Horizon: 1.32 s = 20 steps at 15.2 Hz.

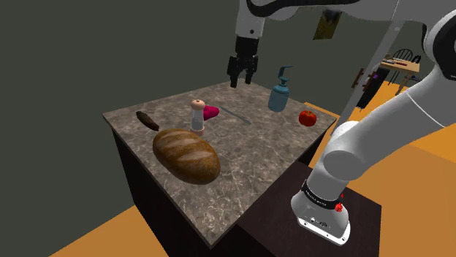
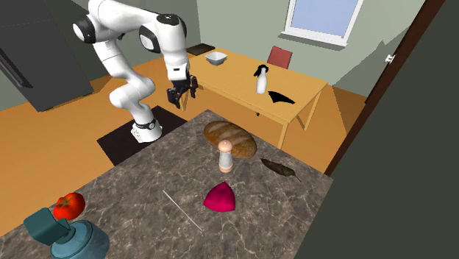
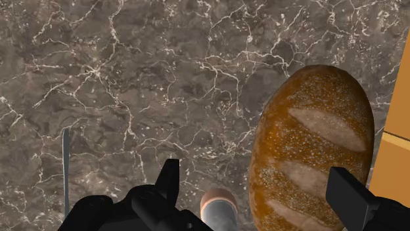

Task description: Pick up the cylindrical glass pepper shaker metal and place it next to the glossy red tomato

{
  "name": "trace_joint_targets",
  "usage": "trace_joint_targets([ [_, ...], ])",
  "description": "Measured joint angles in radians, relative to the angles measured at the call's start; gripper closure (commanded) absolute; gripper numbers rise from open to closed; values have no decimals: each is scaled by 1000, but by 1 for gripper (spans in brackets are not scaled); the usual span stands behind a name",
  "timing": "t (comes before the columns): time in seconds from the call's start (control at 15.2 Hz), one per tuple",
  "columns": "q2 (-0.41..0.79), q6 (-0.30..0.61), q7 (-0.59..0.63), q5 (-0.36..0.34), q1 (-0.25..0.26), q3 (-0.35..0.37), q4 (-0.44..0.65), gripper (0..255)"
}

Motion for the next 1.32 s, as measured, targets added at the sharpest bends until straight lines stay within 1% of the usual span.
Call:
trace_joint_targets([
  [0.33,201,50,15,-20,2,17,122,0],
  [0.86,535,75,37,-66,8,30,382,0],
  [0.99,621,74,43,-79,12,31,457,0],
  [1.32,849,16,54,-108,24,30,712,0],
])
